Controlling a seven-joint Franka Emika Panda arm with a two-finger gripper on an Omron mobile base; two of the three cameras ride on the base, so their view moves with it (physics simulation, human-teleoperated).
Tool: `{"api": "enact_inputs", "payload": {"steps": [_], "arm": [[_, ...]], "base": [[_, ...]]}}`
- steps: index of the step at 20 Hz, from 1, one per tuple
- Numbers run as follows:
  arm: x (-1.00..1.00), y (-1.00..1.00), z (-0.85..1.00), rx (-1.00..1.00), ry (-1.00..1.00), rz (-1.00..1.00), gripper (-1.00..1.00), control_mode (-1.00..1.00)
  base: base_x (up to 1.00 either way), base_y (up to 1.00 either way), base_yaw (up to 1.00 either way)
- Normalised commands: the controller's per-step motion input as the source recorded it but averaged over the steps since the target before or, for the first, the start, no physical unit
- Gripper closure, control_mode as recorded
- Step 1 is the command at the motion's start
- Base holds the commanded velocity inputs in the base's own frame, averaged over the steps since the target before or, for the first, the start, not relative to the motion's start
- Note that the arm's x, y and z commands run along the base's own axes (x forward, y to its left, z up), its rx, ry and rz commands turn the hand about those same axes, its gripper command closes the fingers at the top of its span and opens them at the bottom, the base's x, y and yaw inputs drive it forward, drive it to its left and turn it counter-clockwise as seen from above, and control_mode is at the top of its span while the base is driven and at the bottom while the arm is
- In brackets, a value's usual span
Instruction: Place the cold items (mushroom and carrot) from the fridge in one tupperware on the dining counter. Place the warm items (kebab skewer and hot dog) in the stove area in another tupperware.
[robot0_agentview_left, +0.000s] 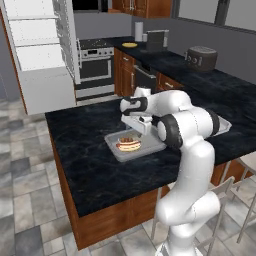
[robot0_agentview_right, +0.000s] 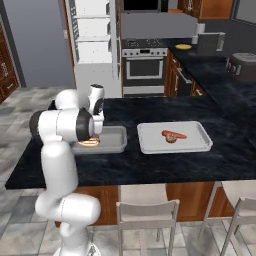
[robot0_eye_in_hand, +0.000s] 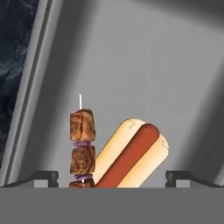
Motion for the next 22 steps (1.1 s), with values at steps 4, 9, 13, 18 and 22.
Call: {"api": "enact_inputs", "payload": {"steps": [4, 9, 13, 18, 22], "arm": [[-0.67, -0.05, 0.57, 0.0, -0.18, -0.1, -1.0, -1.0], [-0.84, -0.02, 0.56, 0.0, -0.16, -0.14, -1.0, -1.0], [-0.89, -0.05, 0.52, 0.0, -0.09, -0.15, -1.0, -1.0], [-0.82, -0.07, 0.54, 0.0, -0.04, -0.15, -1.0, -1.0], [-0.66, -0.14, 0.59, 0.0, 0.0, -0.06, -1.0, -1.0]], "base": [[0.0, 0.0, 0.0], [0.0, 0.0, 0.0], [0.0, 0.0, 0.0], [0.0, 0.0, 0.0], [0.0, 0.0, 0.0]]}}
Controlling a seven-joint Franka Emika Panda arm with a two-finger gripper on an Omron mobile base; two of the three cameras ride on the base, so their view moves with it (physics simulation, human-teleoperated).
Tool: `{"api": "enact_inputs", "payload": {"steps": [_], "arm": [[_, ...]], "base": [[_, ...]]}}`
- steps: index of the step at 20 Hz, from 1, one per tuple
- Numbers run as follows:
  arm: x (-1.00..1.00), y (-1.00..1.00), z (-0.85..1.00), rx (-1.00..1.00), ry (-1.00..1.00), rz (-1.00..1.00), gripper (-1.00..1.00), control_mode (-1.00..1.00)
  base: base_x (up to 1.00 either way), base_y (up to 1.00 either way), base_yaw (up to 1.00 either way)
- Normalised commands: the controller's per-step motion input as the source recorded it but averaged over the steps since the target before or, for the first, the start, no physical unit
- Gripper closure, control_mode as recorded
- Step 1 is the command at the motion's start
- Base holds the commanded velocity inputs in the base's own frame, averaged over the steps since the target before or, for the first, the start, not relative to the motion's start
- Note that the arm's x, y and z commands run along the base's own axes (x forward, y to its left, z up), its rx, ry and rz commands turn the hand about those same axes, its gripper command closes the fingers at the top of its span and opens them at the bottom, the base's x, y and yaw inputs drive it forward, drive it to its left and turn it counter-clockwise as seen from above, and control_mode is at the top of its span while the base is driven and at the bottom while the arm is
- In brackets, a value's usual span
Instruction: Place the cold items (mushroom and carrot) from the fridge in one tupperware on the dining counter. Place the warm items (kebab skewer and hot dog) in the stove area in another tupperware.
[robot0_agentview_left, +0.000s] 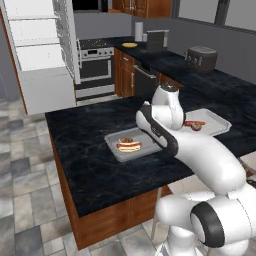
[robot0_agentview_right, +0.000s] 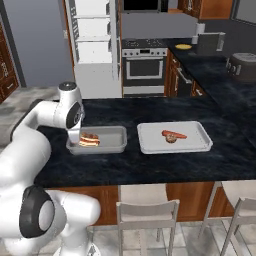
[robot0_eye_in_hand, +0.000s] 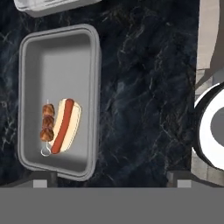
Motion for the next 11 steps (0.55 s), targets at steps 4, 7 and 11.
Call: {"api": "enact_inputs", "payload": {"steps": [4, 7, 11], "arm": [[-0.64, -0.21, 0.53, 0.0, -0.01, 0.0, -1.0, -1.0], [-0.62, -0.29, 0.45, 0.0, 0.0, 0.0, -1.0, -1.0], [-0.67, -0.28, 0.37, 0.0, -0.02, 0.0, -1.0, -1.0]], "base": [[0.0, 0.0, 0.0], [0.0, 0.0, 0.0], [0.0, 0.0, 0.0]]}}
